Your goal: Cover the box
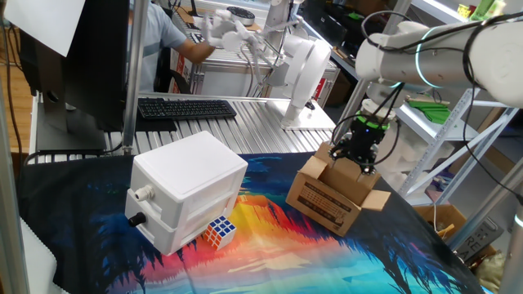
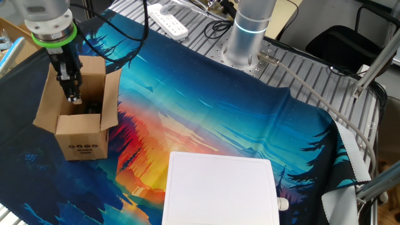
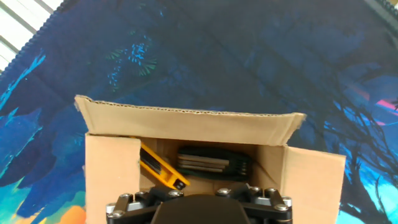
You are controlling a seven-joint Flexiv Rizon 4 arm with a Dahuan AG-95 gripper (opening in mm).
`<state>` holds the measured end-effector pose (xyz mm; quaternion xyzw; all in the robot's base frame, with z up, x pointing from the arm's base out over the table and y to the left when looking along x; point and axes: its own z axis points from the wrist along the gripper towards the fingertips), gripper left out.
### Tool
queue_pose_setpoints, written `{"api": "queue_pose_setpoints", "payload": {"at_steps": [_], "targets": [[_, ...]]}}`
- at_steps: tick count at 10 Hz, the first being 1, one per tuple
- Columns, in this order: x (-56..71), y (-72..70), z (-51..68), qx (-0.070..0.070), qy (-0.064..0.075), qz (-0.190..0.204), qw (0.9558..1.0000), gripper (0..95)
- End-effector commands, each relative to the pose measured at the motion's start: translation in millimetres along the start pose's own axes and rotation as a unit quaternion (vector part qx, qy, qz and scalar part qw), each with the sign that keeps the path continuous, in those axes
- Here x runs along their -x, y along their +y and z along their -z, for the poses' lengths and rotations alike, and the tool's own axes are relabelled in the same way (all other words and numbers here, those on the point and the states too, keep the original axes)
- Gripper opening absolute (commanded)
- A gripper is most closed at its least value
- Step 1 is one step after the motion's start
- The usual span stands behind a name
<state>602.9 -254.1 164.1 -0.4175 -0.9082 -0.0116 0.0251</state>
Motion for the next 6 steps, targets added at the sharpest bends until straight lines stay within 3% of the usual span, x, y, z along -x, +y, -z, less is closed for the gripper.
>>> {"api": "queue_pose_setpoints", "payload": {"at_steps": [1, 6], "targets": [[1.2, 1.1, -0.2, -0.018, -0.005, -0.048, 0.9987, 76.0], [1.2, 1.1, -0.2, -0.007, -0.011, -0.016, 0.9998, 76.0]]}}
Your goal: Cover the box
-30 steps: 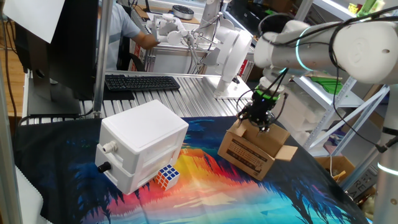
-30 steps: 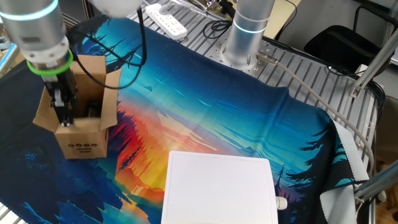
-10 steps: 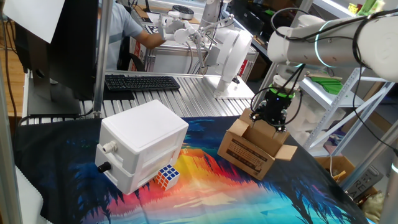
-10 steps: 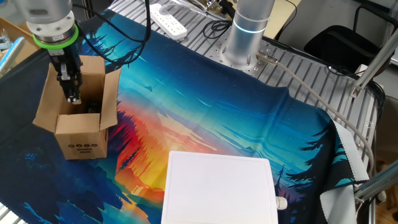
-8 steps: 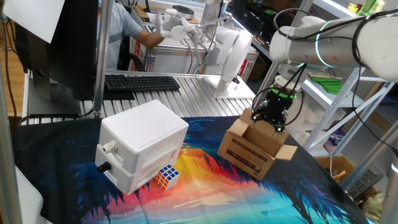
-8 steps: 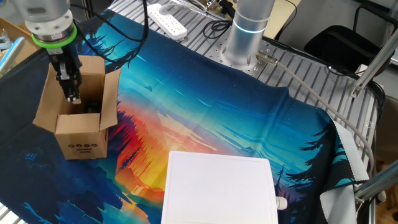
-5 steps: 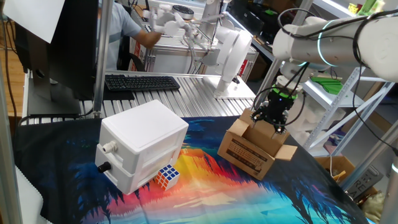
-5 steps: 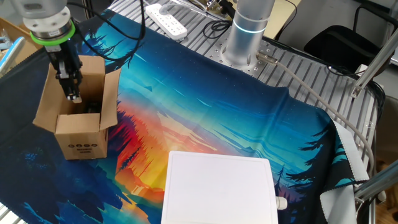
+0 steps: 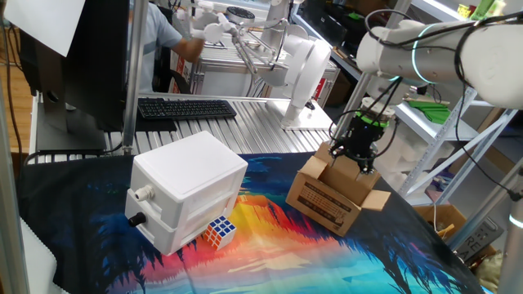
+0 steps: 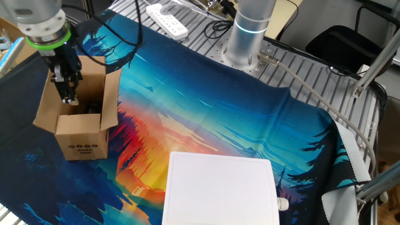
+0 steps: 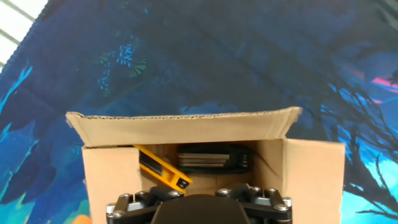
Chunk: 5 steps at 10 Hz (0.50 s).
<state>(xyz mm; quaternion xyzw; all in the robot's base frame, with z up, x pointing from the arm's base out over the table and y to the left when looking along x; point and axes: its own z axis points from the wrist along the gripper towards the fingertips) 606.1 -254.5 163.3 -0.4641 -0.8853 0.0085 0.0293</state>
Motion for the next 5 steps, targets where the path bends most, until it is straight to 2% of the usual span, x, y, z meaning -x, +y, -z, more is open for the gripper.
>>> {"api": "queue_pose_setpoints", "payload": {"at_steps": [1, 2, 3, 4, 5], "targets": [[-1.1, -1.1, 0.3, 0.016, -0.002, 0.037, 0.9992, 76.0], [-0.6, -0.8, 0.4, 0.004, -0.004, 0.040, 0.9992, 76.0], [-1.5, -3.6, 5.4, -0.009, -0.012, 0.038, 0.9992, 95.0], [-2.1, -5.6, 8.6, -0.011, -0.012, 0.035, 0.9992, 95.0], [-4.9, -13.1, 18.9, -0.021, -0.016, 0.035, 0.9990, 95.0]]}}
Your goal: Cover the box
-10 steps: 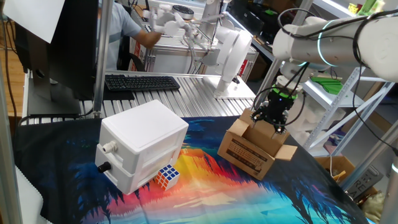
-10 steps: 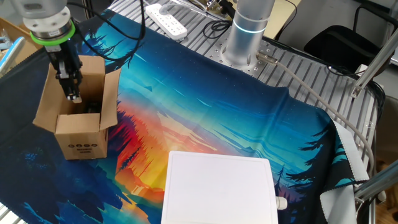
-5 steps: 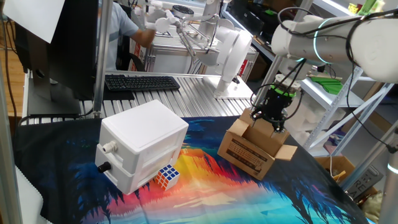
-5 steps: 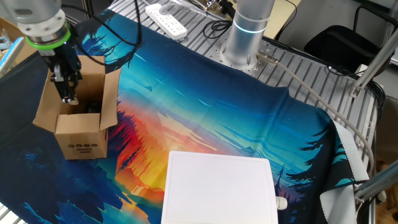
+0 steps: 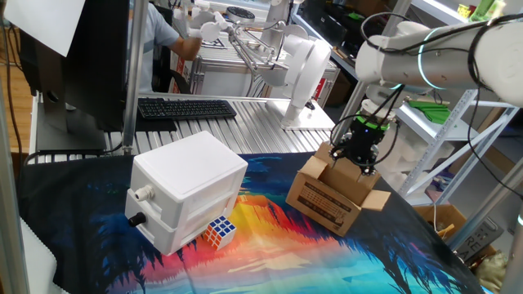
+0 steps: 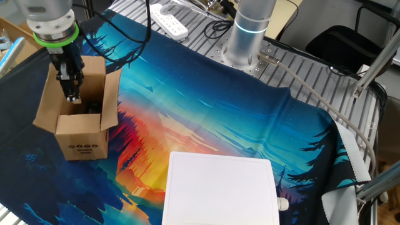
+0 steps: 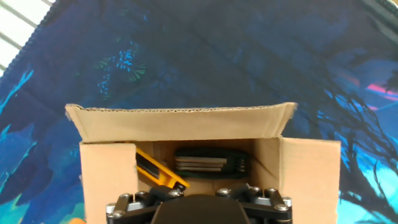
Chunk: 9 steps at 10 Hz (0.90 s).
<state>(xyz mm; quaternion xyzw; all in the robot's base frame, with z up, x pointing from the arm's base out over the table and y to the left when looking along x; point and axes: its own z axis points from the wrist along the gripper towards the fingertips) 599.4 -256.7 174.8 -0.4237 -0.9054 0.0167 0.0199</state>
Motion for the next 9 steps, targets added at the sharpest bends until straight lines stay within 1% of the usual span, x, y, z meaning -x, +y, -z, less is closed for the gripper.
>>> {"api": "queue_pose_setpoints", "payload": {"at_steps": [1, 2, 4, 6, 7, 8, 9], "targets": [[-4.8, -9.5, 11.2, -0.020, -0.005, -0.009, 0.9997, 95.0], [-7.6, -17.1, 14.4, -0.021, -0.007, -0.010, 0.9997, 95.0], [-9.1, -33.0, 14.4, -0.014, -0.007, -0.005, 0.9999, 95.0], [-5.5, -58.6, 9.7, -0.007, -0.006, 0.005, 0.9999, 95.0], [-3.9, -64.3, 9.0, -0.005, -0.004, 0.002, 1.0000, 95.0], [-3.3, -66.5, 8.6, -0.005, -0.004, 0.003, 1.0000, 95.0], [-1.1, -74.6, 5.1, -0.003, -0.005, 0.009, 0.9999, 95.0]]}}
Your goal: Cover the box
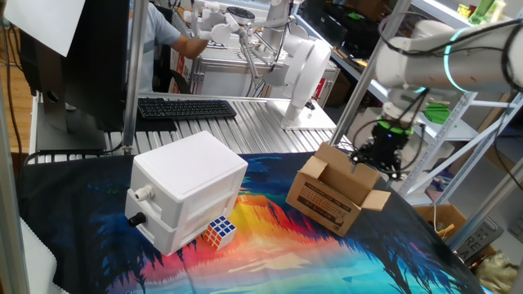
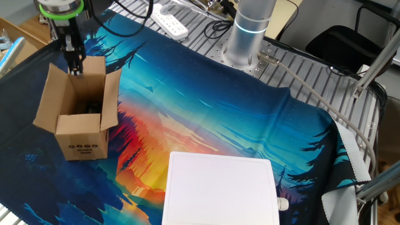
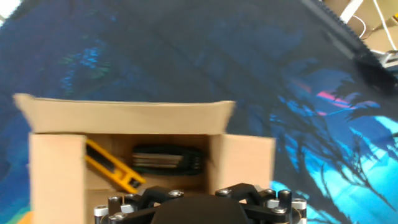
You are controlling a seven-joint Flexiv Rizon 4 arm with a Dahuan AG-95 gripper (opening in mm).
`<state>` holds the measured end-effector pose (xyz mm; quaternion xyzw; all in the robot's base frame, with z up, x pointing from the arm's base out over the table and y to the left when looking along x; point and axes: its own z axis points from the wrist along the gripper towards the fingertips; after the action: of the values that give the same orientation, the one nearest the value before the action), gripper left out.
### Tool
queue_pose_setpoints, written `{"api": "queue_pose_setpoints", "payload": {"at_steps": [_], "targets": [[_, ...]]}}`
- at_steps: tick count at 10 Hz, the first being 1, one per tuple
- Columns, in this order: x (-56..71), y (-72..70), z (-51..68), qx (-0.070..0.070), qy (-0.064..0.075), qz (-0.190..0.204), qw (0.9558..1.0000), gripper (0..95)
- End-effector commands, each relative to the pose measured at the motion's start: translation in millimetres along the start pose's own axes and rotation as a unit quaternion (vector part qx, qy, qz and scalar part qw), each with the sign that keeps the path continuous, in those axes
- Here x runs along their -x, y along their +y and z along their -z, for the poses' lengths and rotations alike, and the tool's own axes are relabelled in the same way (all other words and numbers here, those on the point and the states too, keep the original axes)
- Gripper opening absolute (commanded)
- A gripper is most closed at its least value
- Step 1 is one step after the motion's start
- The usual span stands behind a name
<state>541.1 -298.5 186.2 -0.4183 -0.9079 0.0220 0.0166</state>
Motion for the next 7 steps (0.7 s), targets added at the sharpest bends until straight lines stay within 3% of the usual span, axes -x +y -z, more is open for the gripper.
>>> {"api": "queue_pose_setpoints", "payload": {"at_steps": [1, 4, 7], "targets": [[5.4, -11.5, -9.0, 0.008, -0.003, 0.004, 1.0000, 95.0], [6.4, -31.3, -29.7, 0.032, -0.008, -0.009, 0.9994, 95.0], [6.2, -34.6, -34.0, 0.038, -0.004, -0.019, 0.9991, 95.0]]}}
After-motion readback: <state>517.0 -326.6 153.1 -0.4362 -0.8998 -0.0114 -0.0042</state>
